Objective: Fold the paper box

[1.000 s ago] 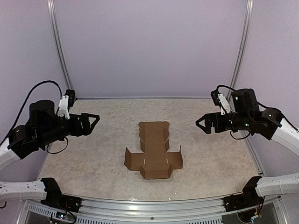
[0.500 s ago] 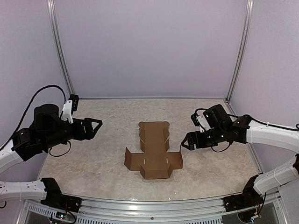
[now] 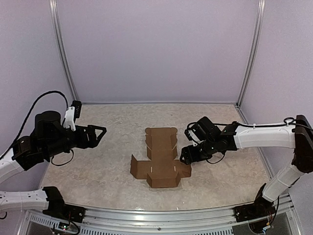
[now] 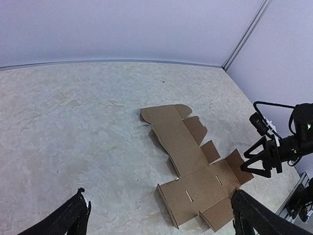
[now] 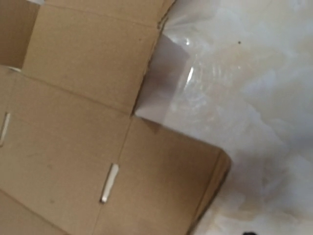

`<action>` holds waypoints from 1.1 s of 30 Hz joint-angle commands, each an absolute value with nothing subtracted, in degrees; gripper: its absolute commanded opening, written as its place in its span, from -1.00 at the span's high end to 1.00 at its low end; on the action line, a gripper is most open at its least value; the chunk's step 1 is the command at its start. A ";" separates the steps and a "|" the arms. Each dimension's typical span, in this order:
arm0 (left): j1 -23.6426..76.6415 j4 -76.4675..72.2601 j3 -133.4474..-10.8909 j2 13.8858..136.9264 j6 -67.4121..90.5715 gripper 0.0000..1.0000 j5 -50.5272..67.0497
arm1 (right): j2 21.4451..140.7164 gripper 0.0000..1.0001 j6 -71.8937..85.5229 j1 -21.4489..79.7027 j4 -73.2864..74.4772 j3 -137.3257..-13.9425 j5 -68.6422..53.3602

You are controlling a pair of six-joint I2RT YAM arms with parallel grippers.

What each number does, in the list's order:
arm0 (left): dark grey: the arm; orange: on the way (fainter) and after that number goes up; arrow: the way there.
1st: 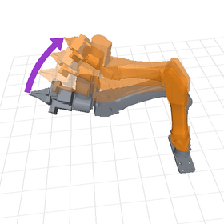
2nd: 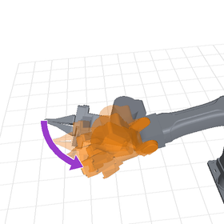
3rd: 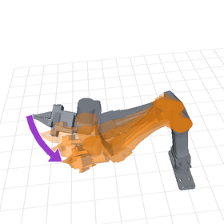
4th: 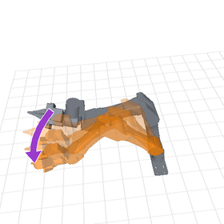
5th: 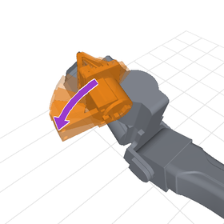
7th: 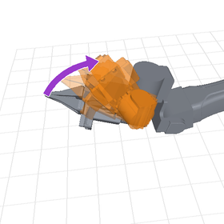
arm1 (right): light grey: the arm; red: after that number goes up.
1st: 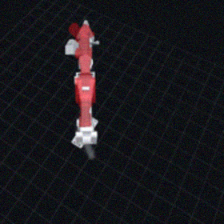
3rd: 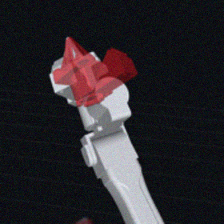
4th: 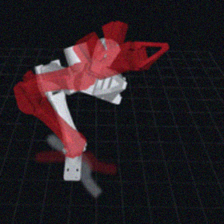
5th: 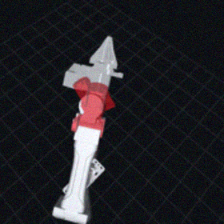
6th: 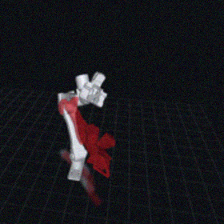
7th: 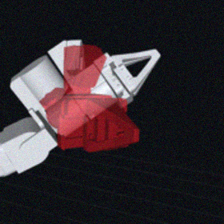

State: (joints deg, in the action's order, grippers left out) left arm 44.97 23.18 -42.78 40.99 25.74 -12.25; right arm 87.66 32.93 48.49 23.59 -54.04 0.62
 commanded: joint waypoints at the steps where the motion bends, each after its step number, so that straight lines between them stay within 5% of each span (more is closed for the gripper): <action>1: 44.65 24.47 -41.98 39.71 25.84 -0.97 -12.70 | 90.80 -0.39 32.63 49.63 25.25 -56.13 3.77; 24: 44.57 26.92 -42.69 37.23 25.51 -0.97 -13.43 | 96.64 0.99 27.39 52.21 33.71 -63.49 12.05; 33: 44.56 29.36 -44.46 36.31 24.81 -0.98 -14.08 | 98.10 1.00 14.77 52.21 34.26 -67.89 12.15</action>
